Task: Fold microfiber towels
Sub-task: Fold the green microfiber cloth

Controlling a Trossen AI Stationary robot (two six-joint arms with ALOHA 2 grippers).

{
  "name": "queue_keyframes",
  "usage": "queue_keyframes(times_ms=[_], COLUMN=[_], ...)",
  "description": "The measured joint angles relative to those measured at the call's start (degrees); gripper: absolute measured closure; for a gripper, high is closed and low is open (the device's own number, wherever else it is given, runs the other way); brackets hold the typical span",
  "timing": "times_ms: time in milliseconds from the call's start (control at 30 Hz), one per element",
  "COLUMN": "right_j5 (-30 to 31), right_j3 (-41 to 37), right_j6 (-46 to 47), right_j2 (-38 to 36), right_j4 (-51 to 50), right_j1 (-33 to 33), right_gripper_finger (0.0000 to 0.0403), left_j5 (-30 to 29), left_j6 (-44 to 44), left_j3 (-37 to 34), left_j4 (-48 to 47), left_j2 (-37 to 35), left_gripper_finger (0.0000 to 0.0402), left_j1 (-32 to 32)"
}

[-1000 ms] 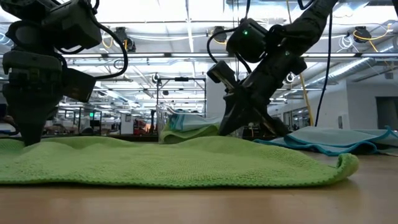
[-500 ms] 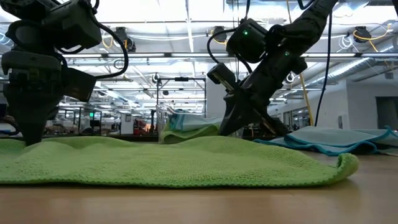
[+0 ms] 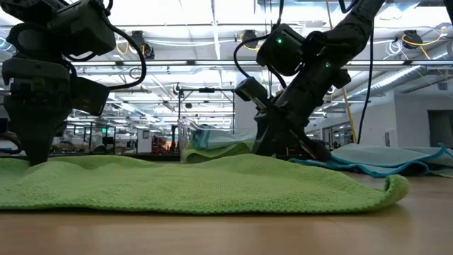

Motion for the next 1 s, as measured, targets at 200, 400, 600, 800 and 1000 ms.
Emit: queue_keyframes(times_ms=[200,400,600,800,1000], right_j5=[0.1,0.7,0.5,0.3,-0.2], right_j3=[0.0,0.1,0.1,0.1,0.0], right_j6=[-0.2,-2.1,-4.0,-7.4,-10.7], right_j2=[0.0,-0.1,-0.1,-1.4,-2.0], right_j4=[-3.7,-6.7,-8.0,-11.1,-13.0], right_j1=[0.0,-0.4,-2.4,-5.2,-7.6], right_gripper_finger=[0.0403,0.0403,0.0403,0.0403,0.0403], left_j5=[0.0,0.3,0.9,0.8,0.5], left_j6=[-1.1,-1.4,-3.0,-4.1,-5.1], left_j3=[0.0,0.0,0.0,0.0,0.0], left_j4=[0.0,0.0,-0.1,-1.0,-0.6], left_j2=[0.0,0.0,0.0,0.0,0.0], left_gripper_finger=[0.0387,0.0392,0.039,0.0389,0.0394], left_j1=[0.0,0.0,-0.9,-3.1,-3.4])
